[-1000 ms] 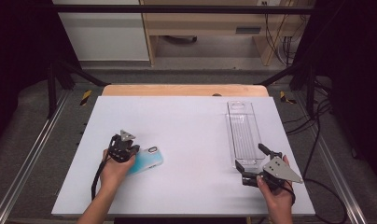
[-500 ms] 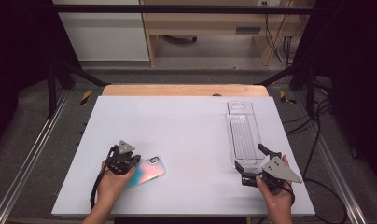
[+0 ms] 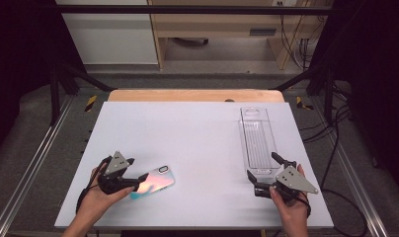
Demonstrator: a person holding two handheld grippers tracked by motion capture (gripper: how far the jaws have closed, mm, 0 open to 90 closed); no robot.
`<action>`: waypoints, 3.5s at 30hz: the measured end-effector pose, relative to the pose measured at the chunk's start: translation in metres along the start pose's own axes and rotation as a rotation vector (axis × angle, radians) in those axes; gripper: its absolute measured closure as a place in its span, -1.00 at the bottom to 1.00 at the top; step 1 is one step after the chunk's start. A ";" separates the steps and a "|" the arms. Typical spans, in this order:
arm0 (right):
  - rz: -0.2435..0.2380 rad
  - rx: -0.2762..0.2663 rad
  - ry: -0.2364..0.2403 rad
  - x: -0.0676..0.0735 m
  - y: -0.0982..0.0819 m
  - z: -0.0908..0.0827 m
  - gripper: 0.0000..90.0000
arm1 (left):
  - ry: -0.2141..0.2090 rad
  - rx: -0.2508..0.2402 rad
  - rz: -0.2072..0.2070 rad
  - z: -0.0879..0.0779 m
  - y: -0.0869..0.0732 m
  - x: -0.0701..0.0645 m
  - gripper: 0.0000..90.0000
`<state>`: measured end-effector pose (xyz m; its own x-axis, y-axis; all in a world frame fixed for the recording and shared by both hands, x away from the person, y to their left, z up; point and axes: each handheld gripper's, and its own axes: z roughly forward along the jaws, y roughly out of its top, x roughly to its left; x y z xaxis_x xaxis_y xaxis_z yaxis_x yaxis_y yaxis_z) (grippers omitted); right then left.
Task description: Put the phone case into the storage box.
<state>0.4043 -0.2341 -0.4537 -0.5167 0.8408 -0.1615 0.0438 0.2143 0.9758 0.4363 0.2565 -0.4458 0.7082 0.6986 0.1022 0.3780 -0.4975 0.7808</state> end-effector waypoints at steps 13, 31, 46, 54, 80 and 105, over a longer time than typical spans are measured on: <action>-0.003 0.000 0.002 0.002 0.000 0.001 -0.93 | -0.089 0.116 0.060 0.011 -0.025 -0.005 -0.81; -0.001 -0.001 0.001 0.002 0.000 0.001 -0.93 | -0.132 0.148 0.055 0.019 -0.030 -0.007 -0.79; -0.001 -0.002 0.000 0.003 0.001 0.002 -0.93 | -0.162 0.141 0.033 0.018 -0.034 -0.004 -0.71; -0.011 -0.002 0.004 0.005 0.002 0.003 -0.93 | -0.143 0.095 0.006 0.015 -0.038 -0.011 -0.64; -0.013 -0.014 0.002 0.003 0.004 -0.002 -0.93 | -0.137 0.182 -0.007 0.025 -0.011 -0.019 -0.63; -0.014 -0.009 0.006 0.003 0.003 -0.001 -0.93 | -0.162 0.230 0.032 0.033 -0.010 -0.026 -0.76</action>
<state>0.4022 -0.2310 -0.4513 -0.5227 0.8346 -0.1742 0.0289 0.2215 0.9747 0.4337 0.2264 -0.4762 0.8012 0.5983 0.0105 0.4660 -0.6348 0.6164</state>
